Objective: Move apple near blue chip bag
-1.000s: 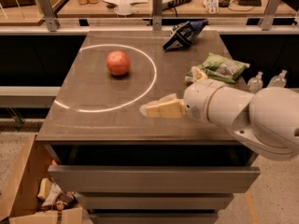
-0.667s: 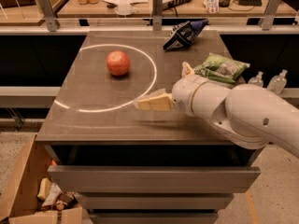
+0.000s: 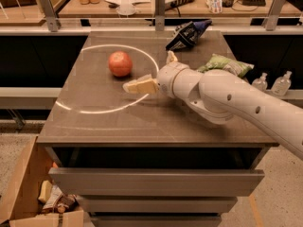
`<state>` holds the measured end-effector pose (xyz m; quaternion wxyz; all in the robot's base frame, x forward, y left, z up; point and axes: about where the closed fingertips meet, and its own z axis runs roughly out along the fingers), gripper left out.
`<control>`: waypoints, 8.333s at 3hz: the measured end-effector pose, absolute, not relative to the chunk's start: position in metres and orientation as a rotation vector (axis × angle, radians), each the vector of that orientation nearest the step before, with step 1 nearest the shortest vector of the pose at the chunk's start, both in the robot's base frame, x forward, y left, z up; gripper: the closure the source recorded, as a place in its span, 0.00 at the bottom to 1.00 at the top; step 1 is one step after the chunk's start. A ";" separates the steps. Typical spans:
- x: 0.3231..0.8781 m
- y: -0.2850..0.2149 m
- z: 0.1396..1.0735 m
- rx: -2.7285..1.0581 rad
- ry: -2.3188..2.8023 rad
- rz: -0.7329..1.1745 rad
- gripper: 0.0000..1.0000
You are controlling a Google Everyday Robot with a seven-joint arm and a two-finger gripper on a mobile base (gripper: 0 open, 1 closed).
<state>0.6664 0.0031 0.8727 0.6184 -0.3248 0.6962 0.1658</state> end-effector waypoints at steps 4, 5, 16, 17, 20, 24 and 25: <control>0.719 0.097 0.863 -0.779 1.675 0.685 0.18; 0.718 0.101 0.862 -0.781 1.674 0.691 0.49; 0.796 -0.120 0.889 -0.239 1.757 -0.128 0.77; 0.804 -0.125 0.884 -0.220 1.765 -0.149 0.54; 0.807 -0.114 0.871 -0.244 1.802 -0.118 0.00; 0.692 -0.153 0.944 -0.153 1.793 -0.259 0.00; 0.658 -0.163 0.962 -0.133 1.815 -0.302 0.00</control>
Offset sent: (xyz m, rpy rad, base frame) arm 0.0503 0.0810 0.0095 0.1213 0.2083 0.1773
